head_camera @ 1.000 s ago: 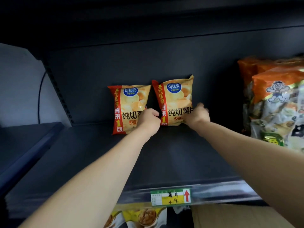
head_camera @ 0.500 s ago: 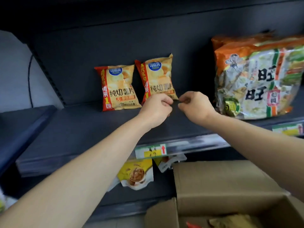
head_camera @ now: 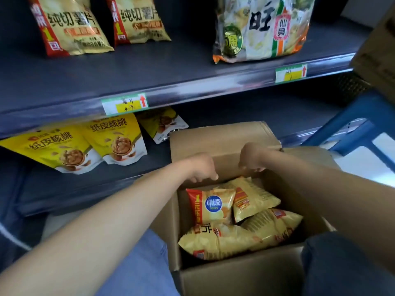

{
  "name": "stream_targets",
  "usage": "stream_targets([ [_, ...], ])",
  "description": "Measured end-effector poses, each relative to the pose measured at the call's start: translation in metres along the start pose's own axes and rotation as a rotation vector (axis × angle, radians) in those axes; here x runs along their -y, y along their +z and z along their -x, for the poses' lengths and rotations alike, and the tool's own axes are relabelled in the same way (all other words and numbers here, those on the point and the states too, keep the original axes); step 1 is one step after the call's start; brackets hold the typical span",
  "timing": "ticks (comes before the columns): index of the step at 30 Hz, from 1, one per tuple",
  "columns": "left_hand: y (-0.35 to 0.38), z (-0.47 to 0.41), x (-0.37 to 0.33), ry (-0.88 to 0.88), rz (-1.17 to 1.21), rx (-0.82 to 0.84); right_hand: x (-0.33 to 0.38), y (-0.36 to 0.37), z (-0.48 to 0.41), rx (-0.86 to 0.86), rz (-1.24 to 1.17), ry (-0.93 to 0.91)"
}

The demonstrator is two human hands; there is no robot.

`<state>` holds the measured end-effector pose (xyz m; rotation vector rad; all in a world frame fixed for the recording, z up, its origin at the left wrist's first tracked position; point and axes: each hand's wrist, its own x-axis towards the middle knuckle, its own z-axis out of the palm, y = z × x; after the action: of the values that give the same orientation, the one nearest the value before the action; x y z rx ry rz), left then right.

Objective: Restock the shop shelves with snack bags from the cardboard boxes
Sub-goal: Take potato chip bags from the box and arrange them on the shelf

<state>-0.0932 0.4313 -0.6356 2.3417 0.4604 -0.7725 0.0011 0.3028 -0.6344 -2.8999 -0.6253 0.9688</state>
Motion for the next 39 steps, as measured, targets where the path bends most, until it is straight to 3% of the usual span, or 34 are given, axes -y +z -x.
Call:
stream_targets([
  [6, 0.058, -0.036, 0.026, -0.193, -0.234, 0.081, -0.063, 0.072, -0.026, 0.186, 0.133, 0.168],
  [9, 0.069, -0.046, 0.044, -0.287, -0.212, 0.084, -0.084, 0.086, -0.03, 0.343, 0.035, 0.229],
  [11, 0.074, -0.055, 0.053, -0.329, -0.247, 0.068, -0.094, 0.093, -0.032, 0.43, 0.095, 0.215],
  [14, 0.082, -0.065, 0.059, -0.37, -0.176, 0.053, -0.099, 0.108, -0.036, 0.416, 0.084, 0.175],
  [18, 0.082, -0.072, 0.062, -0.411, -0.004, -0.061, -0.101, 0.114, -0.044, 0.203, -0.354, 0.169],
  [23, 0.086, -0.081, 0.068, -0.443, 0.244, -0.011, -0.099, 0.099, -0.052, 0.216, -1.268, 0.281],
  [27, 0.088, -0.076, 0.072, -0.45, 0.157, -0.008, -0.091, 0.081, -0.057, 0.195, -1.531, 0.286],
  [31, 0.085, -0.066, 0.067, -0.422, 0.223, 0.114, -0.081, 0.074, -0.049, 0.184, -1.449, 0.152],
  [35, 0.072, -0.058, 0.054, -0.373, 0.205, 0.057, -0.078, 0.078, -0.054, -0.17, -0.91, 0.191],
  [39, 0.048, -0.047, 0.04, -0.314, 0.131, -0.042, -0.074, 0.064, -0.051, -0.307, -0.948, 0.149],
])
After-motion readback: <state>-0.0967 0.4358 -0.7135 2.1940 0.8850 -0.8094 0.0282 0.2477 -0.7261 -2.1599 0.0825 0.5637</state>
